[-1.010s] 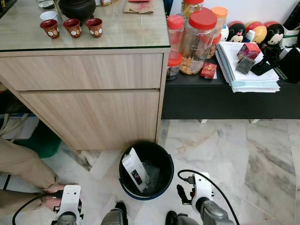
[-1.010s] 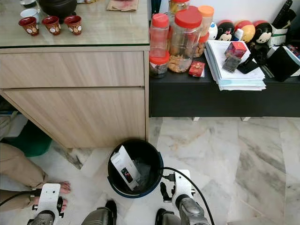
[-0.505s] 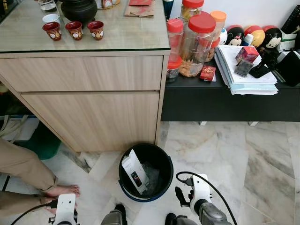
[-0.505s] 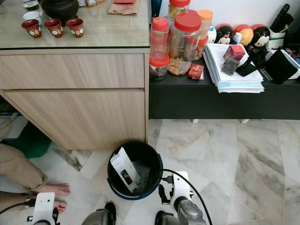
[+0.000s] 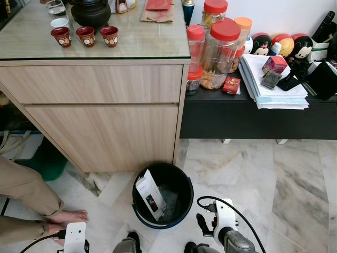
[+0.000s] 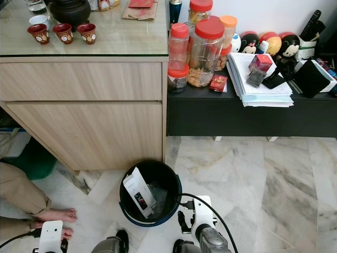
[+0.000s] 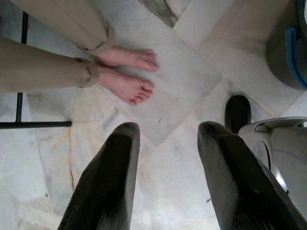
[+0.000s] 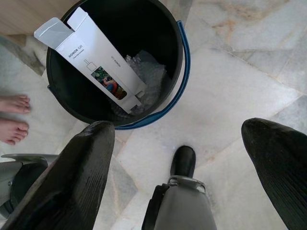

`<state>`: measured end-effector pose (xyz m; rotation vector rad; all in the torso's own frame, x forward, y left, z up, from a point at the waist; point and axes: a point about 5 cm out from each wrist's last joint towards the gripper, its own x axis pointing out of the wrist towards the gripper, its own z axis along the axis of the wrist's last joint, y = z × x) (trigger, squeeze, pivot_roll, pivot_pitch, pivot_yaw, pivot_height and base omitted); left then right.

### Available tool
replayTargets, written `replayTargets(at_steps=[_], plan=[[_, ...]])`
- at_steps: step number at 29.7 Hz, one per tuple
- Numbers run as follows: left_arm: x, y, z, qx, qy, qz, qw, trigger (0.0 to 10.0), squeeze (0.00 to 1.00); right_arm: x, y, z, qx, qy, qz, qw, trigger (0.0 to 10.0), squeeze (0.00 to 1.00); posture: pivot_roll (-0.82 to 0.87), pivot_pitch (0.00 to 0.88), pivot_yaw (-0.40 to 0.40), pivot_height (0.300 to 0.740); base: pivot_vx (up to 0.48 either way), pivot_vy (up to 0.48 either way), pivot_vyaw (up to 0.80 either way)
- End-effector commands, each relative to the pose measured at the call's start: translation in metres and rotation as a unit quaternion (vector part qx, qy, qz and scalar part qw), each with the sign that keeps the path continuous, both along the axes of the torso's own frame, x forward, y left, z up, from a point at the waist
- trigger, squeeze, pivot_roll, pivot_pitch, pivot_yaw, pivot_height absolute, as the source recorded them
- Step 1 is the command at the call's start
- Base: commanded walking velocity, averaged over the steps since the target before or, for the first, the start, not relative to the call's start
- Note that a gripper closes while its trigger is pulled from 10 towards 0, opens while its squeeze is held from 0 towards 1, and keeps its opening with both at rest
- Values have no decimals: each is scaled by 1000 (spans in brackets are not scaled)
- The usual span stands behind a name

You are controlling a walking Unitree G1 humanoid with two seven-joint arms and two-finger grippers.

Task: Picking trash to rubbish bin

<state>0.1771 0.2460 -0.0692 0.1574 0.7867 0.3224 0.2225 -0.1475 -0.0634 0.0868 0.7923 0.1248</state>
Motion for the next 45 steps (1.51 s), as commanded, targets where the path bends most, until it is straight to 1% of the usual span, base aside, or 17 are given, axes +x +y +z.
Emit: replayTargets(at_steps=[1, 13, 15, 27, 33, 45], plan=[[-9, 0, -5, -7, 20, 8, 1000, 10000, 0, -6, -3, -4, -1, 13, -6, 1000, 10000, 0, 134, 191, -34, 740, 0, 0, 0], [-15, -3, -9, -12, 25, 10, 1000, 10000, 0, -6, -5, -4, -2, 15, -7, 1000, 10000, 0, 137, 173, -42, 740, 0, 0, 0], [-16, -5, -9, -18, 23, 11, 1000, 10000, 0, -6, -4, -4, -3, 15, -6, 1000, 10000, 0, 135, 169, -42, 740, -251, 0, 0], [-18, -5, -10, -18, 28, 4, 999, 10000, 0, -8, -5, -5, -4, 16, -9, 1000, 10000, 0, 132, 152, -35, 740, -250, 0, 0], [-17, -3, -10, -16, 28, 3, 999, 10000, 0, -7, -3, -4, -2, 15, -7, 1000, 10000, 0, 135, 145, -34, 740, -256, 0, 0], [-15, -4, -9, -19, 26, 1, 999, 10000, 0, -5, -4, -3, -1, 13, -9, 1000, 10000, 0, 133, 150, -35, 740, -253, 0, 0]])
